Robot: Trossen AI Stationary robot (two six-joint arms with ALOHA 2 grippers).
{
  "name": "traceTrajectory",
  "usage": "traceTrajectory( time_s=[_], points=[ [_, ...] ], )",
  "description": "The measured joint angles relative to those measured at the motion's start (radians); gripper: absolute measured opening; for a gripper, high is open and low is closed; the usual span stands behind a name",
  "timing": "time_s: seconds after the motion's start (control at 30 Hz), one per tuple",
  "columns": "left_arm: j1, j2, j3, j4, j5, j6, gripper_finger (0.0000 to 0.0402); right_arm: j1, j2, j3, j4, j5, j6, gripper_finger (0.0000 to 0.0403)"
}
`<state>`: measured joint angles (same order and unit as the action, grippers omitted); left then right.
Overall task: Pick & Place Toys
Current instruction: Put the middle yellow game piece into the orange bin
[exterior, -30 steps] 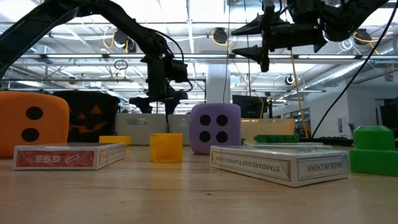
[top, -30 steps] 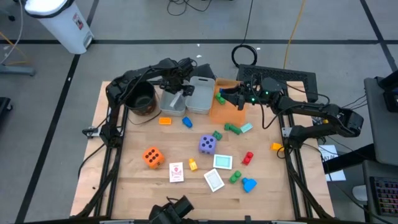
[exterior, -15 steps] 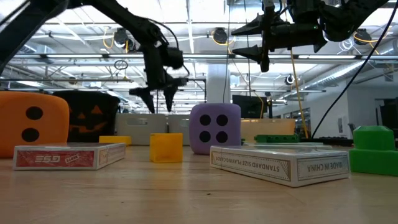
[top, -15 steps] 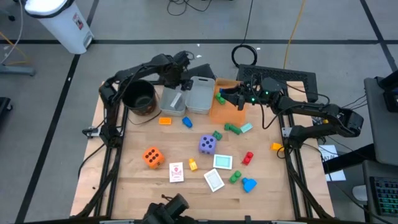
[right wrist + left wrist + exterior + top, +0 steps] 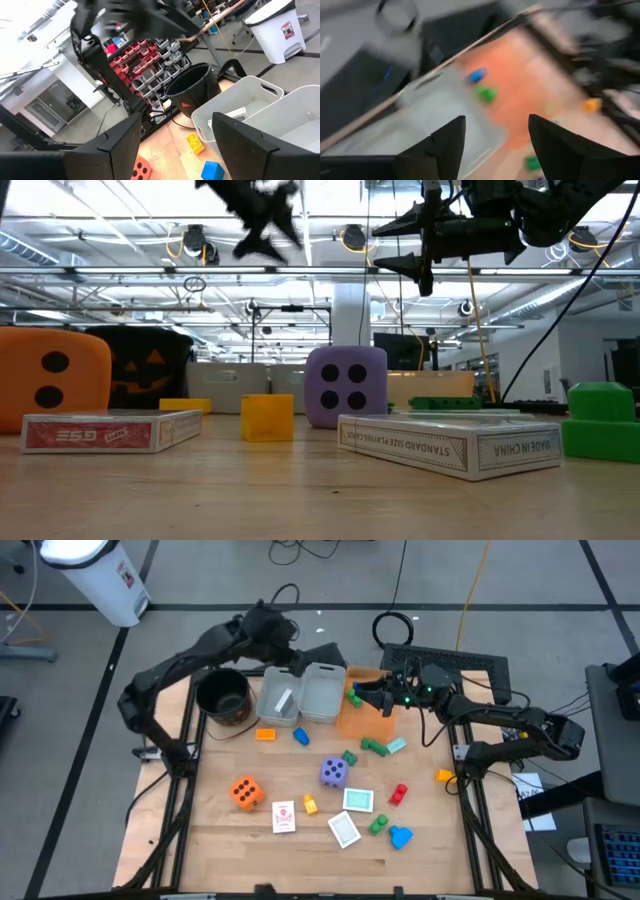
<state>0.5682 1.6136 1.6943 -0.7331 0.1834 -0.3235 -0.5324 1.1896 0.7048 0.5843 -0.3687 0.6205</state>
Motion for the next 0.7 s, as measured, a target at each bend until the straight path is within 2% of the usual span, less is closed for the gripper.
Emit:
traceTrajectory(
  time_s=[0.23,0.37,0.43,0.7],
  points=[
    [-0.238,-0.031,-0.101,0.437,0.079,-0.008,0.0225,0.031,0.000,0.000,0.000,0.000,-0.003,0.0235],
    [-0.336,-0.031,-0.180,0.679,0.027,-0.041,0.0227,0.056,0.000,0.000,0.000,0.001,-0.003,0.0235],
    [-0.363,-0.031,-0.225,0.750,-0.002,-0.063,0.0227,0.068,0.000,0.000,-0.002,0.000,-0.003,0.0235],
    [-0.401,-0.030,-0.448,0.905,-0.001,-0.219,0.0227,0.090,0.000,0.000,-0.031,0.000,0.000,0.0235]
  ],
)
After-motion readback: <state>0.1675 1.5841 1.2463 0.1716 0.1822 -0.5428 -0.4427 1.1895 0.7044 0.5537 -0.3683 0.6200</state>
